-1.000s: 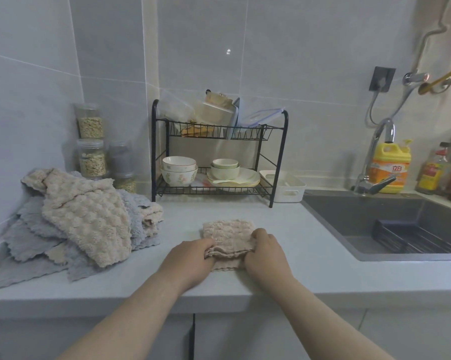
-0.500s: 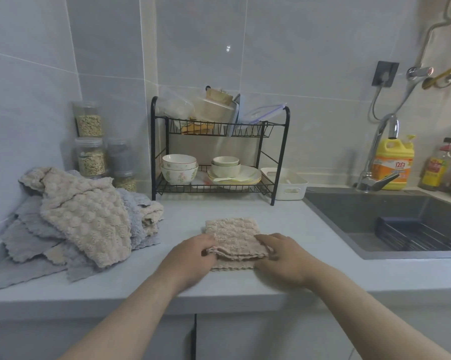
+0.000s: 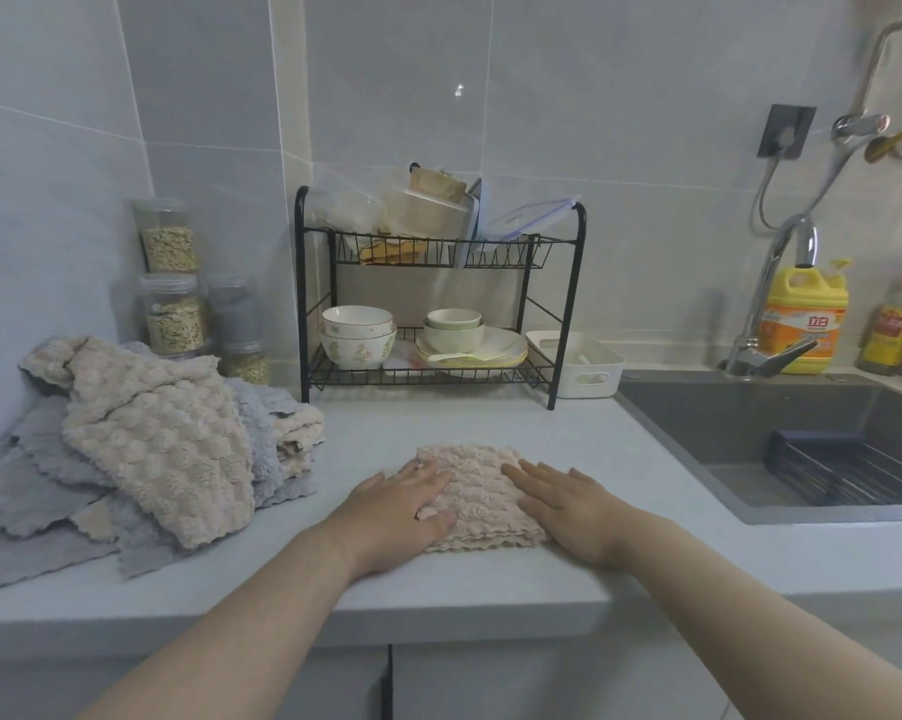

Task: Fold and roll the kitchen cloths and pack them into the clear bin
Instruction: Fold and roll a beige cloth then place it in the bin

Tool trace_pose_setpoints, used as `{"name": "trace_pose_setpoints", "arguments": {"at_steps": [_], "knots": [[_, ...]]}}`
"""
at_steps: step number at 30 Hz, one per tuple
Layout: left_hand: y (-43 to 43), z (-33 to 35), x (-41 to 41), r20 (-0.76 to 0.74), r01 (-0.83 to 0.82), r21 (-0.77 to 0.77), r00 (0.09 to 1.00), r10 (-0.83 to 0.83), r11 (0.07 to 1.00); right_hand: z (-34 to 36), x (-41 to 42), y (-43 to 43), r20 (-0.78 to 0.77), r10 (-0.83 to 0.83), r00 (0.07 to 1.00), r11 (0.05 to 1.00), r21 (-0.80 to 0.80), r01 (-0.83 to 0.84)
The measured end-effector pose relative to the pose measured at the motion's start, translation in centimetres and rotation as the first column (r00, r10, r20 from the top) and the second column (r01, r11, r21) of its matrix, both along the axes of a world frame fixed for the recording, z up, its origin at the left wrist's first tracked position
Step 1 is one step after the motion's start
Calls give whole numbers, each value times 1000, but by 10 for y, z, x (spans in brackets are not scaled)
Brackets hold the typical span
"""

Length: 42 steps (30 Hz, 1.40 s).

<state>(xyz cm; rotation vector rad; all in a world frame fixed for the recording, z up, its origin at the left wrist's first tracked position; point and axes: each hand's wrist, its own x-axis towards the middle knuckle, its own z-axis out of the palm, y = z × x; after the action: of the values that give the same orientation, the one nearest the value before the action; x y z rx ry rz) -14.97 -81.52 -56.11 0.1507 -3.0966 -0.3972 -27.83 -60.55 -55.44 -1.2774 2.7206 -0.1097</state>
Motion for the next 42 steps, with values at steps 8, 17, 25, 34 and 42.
{"name": "trace_pose_setpoints", "arguments": {"at_steps": [8,17,25,34,42], "knots": [[8,-2,3,-103,-62,15,993,64,998,9,14,-2,271,-220,937,869,-382,315],[4,7,12,-307,-81,613,892,331,786,23,28,-27,491,21,871,712,-619,332],[-9,18,18,-164,-40,915,872,461,401,7,19,-51,735,330,592,416,-676,608],[-1,23,-7,-107,113,993,835,540,22,6,23,-53,786,395,476,383,-611,693],[-4,15,-9,-110,119,993,868,485,13,5,16,-47,762,459,457,268,-609,746]]}}
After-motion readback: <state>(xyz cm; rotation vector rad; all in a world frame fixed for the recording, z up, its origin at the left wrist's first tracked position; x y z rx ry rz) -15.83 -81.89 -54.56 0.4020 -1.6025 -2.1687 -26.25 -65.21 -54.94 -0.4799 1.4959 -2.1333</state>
